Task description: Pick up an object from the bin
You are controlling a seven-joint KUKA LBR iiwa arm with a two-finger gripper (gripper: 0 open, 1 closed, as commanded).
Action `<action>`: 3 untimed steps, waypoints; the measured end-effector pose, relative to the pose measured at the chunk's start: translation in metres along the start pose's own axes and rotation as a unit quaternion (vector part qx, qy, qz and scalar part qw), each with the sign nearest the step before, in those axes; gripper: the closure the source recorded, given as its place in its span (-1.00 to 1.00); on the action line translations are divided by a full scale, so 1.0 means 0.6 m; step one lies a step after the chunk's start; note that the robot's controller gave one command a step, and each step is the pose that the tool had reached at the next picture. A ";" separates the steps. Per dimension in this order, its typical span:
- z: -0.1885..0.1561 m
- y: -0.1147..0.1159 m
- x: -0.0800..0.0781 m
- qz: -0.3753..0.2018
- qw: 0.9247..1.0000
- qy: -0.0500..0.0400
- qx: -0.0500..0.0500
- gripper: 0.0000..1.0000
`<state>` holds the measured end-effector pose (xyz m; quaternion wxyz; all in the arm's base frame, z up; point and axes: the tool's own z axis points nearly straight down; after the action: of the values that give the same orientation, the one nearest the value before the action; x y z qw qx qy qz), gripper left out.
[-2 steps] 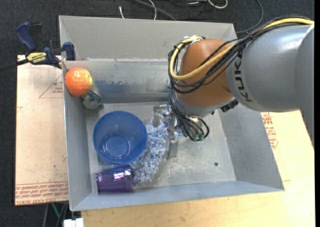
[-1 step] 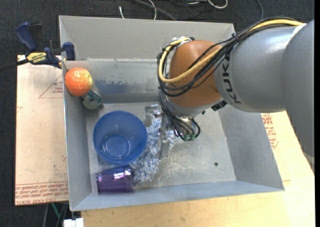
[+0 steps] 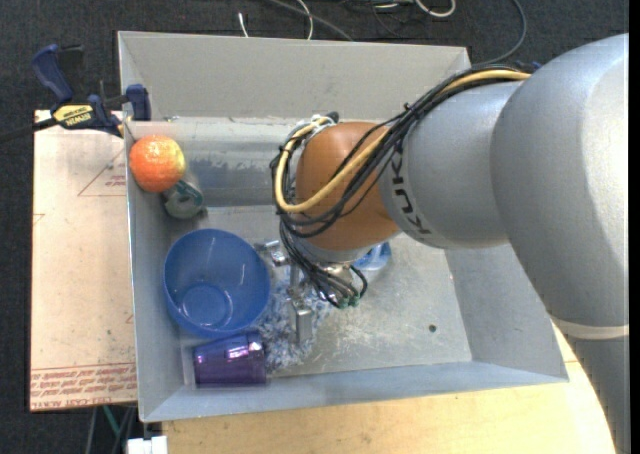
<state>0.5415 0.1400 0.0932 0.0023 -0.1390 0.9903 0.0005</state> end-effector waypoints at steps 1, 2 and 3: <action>0.017 0.099 -0.010 -0.007 1.000 -0.005 0.002 -1.00; 0.020 0.131 -0.018 -0.056 0.998 -0.003 0.018 -1.00; 0.021 0.140 -0.019 -0.057 0.998 -0.002 0.019 -1.00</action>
Offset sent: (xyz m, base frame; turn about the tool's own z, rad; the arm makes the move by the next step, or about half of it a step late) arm -0.0285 0.1095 -0.0232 -0.1252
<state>0.5294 0.2238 0.0810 0.0073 -0.1950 0.9806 -0.0179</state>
